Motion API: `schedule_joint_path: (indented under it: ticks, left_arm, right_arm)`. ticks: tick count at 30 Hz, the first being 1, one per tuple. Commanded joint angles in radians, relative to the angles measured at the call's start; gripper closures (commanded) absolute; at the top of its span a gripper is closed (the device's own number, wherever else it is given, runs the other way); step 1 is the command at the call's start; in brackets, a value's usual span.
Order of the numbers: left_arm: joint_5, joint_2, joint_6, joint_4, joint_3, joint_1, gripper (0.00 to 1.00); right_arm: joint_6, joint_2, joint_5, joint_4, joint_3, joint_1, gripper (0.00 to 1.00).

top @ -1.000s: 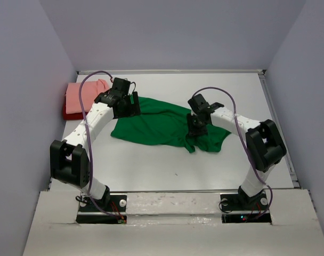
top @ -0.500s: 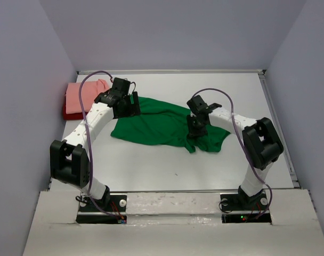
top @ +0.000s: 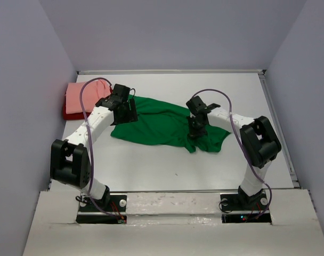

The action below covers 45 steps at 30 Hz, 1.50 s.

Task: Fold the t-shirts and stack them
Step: Flatten the tshirt out

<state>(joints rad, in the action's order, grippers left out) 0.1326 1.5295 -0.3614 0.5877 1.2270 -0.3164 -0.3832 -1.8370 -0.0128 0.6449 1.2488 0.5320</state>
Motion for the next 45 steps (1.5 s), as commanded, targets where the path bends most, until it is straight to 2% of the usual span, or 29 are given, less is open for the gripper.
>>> schedule_joint_path:
  ticks: [1, 2, 3, 5, 8, 11, 15, 20, 24, 32, 36, 40, 45]
  left_arm:
    - [0.018, -0.052, -0.017, -0.022, -0.034, 0.017, 0.24]
    - [0.021, -0.051, -0.017, -0.020, -0.038, 0.017, 0.30]
    - [0.018, -0.052, -0.019, -0.020, -0.040, 0.017, 0.40]
    - [0.021, -0.055, -0.022, -0.016, -0.044, 0.017, 0.45]
    - [0.050, -0.066, -0.031, -0.006, -0.046, 0.017, 0.45]
    - [0.070, -0.077, -0.031, 0.003, -0.041, 0.019, 0.41]
    - [0.078, -0.078, -0.034, 0.009, -0.047, 0.017, 0.25]
    - [0.093, -0.068, -0.036, 0.015, -0.055, 0.016, 0.17]
    - [0.114, -0.051, -0.040, 0.024, -0.063, 0.016, 0.04]
    - [0.081, 0.006, -0.063, -0.029, -0.139, 0.017, 0.04]
    - [-0.011, 0.075, -0.067, -0.100, -0.169, 0.045, 0.06]
    - [0.064, 0.109, -0.068, -0.109, -0.158, 0.053, 0.14]
    - [0.093, 0.138, -0.065, -0.115, -0.150, 0.091, 0.14]
  right_arm:
    - [0.010, 0.024, -0.041, -0.014, 0.041, 0.003, 0.97]
    - [0.009, 0.034, -0.056, -0.008, 0.044, 0.003, 1.00]
    - [0.007, 0.041, -0.062, -0.005, 0.046, 0.003, 1.00]
    - [0.006, 0.061, -0.091, 0.002, 0.047, 0.003, 1.00]
    - [0.009, 0.093, -0.137, 0.022, 0.069, 0.003, 1.00]
    - [0.020, 0.116, -0.173, 0.053, 0.100, 0.003, 1.00]
    - [0.032, 0.131, -0.182, 0.091, 0.138, 0.003, 1.00]
    - [0.030, 0.140, -0.187, 0.108, 0.153, 0.003, 1.00]
    - [0.030, 0.148, -0.187, 0.114, 0.147, 0.003, 1.00]
    - [0.029, 0.162, -0.170, 0.101, 0.123, 0.003, 1.00]
    - [0.029, 0.183, -0.165, 0.094, 0.104, 0.003, 1.00]
    - [0.032, 0.211, -0.167, 0.094, 0.084, 0.003, 1.00]
    - [0.035, 0.235, -0.170, 0.093, 0.054, 0.003, 1.00]
